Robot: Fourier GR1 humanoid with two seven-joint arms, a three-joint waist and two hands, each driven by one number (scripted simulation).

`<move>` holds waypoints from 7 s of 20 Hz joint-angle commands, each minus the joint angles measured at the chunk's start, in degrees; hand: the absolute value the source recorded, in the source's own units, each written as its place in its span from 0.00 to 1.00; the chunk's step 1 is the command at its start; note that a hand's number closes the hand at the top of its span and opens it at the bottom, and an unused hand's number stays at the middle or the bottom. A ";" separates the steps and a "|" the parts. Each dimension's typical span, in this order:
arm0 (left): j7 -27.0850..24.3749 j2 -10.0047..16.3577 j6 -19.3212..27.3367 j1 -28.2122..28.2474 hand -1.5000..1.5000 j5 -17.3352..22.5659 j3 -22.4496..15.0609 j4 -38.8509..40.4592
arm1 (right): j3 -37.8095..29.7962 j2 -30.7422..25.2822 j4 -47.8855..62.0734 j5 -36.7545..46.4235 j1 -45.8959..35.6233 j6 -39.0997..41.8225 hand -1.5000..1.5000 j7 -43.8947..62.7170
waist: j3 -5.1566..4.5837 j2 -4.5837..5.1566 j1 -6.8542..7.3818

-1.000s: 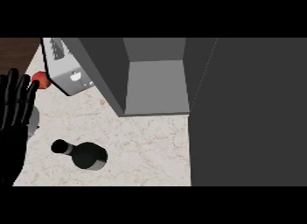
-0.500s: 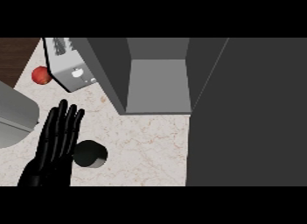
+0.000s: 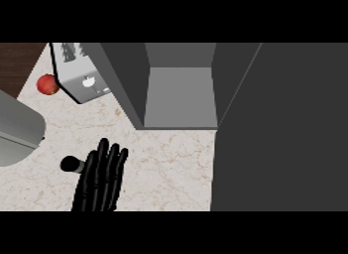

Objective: Pick up the wine, place it into the cabinet and close the cabinet

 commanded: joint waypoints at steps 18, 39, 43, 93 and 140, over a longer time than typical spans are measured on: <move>17.38 2.35 13.77 -1.22 0.00 -18.16 -12.02 -11.21 | 1.84 2.19 -4.76 2.62 -9.64 -5.39 0.00 13.72 | -0.02 -0.01 0.41; 19.32 11.11 9.34 1.57 0.00 -0.98 10.03 -17.50 | 2.10 2.69 -7.27 4.98 -12.22 -7.23 0.00 18.30 | -0.11 0.05 0.40; 14.18 11.39 7.77 2.90 0.00 8.60 15.56 -13.87 | 1.88 1.55 -9.82 3.17 -7.17 -4.42 0.00 16.03 | -0.09 0.03 -0.02; -30.86 3.40 -20.67 -1.50 0.00 28.80 37.76 44.42 | 2.70 4.34 -12.38 7.15 -16.46 -7.65 0.00 27.14 | -0.05 0.09 -0.15; -41.02 14.66 -40.44 -15.29 1.00 26.76 44.26 67.07 | -0.25 3.89 -9.17 5.22 -17.20 -5.23 0.00 24.92 | -0.04 0.10 -0.05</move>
